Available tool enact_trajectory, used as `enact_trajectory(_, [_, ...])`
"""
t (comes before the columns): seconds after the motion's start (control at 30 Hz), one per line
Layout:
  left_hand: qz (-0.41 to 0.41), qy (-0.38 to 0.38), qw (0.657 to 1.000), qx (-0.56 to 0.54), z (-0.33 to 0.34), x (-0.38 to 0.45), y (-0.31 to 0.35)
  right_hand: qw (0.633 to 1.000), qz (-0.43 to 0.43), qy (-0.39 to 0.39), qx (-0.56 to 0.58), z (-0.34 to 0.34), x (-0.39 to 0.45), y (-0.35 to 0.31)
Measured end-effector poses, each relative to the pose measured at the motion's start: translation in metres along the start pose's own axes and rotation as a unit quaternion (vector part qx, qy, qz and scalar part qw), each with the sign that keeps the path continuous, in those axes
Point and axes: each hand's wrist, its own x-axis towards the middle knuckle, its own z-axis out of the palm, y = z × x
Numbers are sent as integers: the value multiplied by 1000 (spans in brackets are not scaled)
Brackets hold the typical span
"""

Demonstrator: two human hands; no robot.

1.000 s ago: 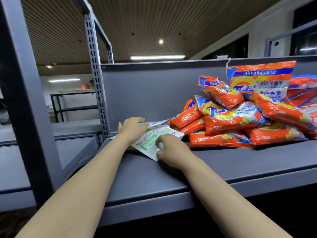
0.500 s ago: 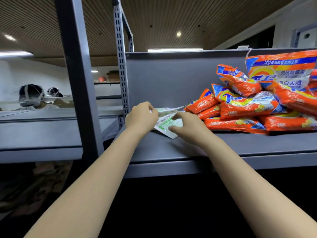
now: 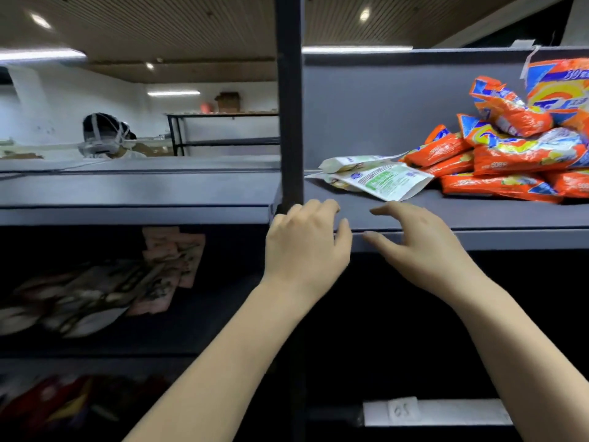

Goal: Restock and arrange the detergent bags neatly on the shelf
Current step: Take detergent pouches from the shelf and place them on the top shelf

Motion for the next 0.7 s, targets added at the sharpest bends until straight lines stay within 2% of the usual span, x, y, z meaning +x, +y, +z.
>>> enact_trajectory(0.1, [6, 3, 1000, 24, -23, -35, -31, 1000, 1, -22, 11, 10, -32, -38])
enact_trajectory(0.37, [-41, -23, 998, 41, -79, -127, -129, 997, -28, -66, 40, 71, -94, -136])
enact_trajectory(0.7, [-147, -87, 982, 87, -122, -202, -253, 985, -48, -165, 35, 168, -116, -228])
